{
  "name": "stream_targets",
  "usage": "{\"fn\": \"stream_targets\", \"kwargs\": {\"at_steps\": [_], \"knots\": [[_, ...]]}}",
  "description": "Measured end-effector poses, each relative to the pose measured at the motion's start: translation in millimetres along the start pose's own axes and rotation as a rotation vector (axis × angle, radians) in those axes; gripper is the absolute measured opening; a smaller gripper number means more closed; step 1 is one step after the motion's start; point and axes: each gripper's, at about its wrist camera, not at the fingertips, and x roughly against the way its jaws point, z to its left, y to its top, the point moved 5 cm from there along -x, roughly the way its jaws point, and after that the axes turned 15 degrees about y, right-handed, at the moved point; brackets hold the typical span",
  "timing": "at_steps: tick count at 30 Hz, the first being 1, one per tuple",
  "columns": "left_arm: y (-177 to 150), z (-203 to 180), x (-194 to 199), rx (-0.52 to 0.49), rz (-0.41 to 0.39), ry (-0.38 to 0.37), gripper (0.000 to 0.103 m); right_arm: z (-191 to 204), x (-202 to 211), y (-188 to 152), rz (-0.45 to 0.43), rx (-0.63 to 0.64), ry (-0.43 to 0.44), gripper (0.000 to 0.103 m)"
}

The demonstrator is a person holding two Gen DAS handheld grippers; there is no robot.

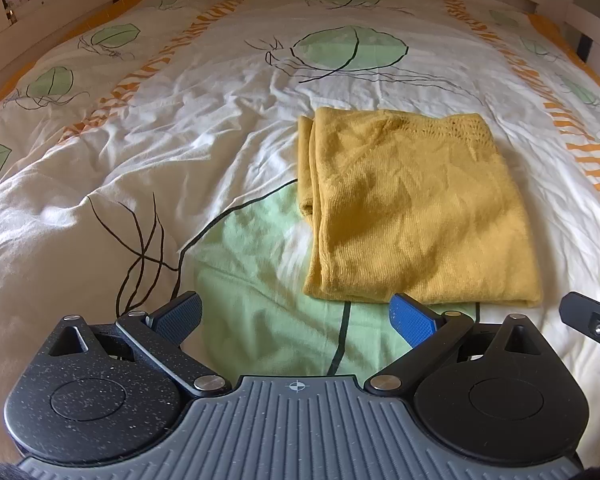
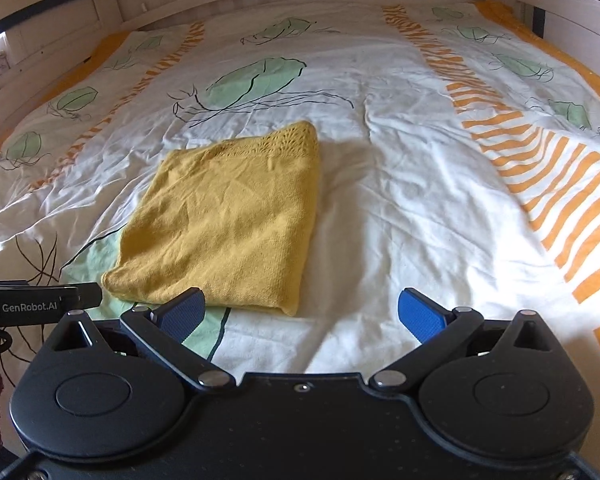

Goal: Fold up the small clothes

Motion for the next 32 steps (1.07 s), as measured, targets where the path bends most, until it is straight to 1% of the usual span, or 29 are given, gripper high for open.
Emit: {"fn": "stream_targets", "kwargs": {"at_steps": [14,32], "knots": [[-1.4,-0.3,-2.8,0.0,0.015,-0.009,0.101,4.2,-4.8,0.2,0.013,-0.008,0.026,0.102],[-1.2,-0.8,-3.8,-0.002,0.021,-0.013,0.101,7.3,-8.6,0.0,0.018,-0.015,0.034,0.102]]}}
